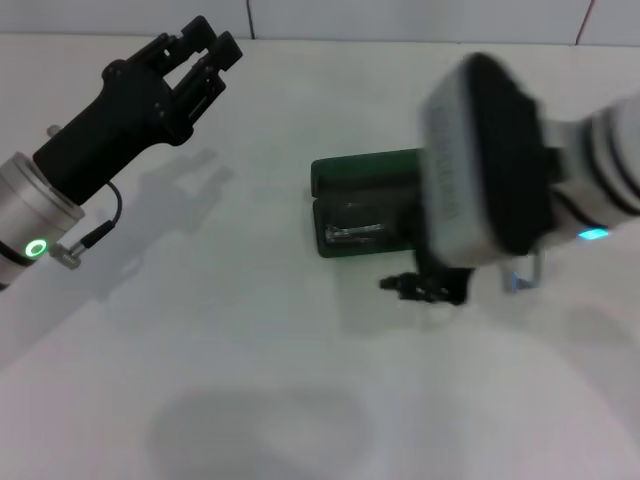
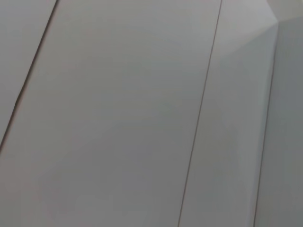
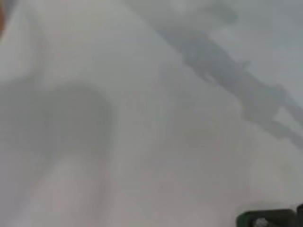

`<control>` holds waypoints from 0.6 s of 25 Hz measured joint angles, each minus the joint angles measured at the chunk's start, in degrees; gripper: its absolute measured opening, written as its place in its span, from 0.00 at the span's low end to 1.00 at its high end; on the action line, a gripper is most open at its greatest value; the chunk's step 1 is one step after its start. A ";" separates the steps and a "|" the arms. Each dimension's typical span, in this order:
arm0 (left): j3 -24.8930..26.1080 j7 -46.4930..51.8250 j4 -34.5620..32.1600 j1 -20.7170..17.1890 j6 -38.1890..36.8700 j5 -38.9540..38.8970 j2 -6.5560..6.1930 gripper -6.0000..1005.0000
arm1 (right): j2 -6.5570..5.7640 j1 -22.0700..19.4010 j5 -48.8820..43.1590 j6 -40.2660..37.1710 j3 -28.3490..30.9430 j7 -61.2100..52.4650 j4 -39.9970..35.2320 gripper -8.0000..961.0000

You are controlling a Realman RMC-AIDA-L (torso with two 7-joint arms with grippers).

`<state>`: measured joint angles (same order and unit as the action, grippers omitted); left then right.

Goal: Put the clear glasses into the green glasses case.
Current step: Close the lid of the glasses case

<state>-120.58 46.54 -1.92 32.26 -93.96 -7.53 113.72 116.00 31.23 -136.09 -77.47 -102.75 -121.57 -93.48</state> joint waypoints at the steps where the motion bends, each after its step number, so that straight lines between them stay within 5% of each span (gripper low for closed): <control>1: 0.00 0.00 0.12 -0.12 0.00 -0.27 -0.03 0.43 | 0.07 -1.96 2.94 0.10 2.08 2.29 0.29 0.37; 9: 0.00 -1.23 0.75 -0.76 1.43 -6.68 1.29 0.43 | -0.21 -12.36 28.75 -1.94 19.24 22.51 16.02 0.37; 15: -0.13 -2.70 0.43 0.92 9.08 -7.53 2.25 0.43 | -0.40 -13.36 41.77 -12.73 35.63 40.08 37.65 0.37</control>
<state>-120.72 43.84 -1.49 33.19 -84.88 -15.06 115.96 115.60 17.86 -94.32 -90.20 -67.12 -81.49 -55.83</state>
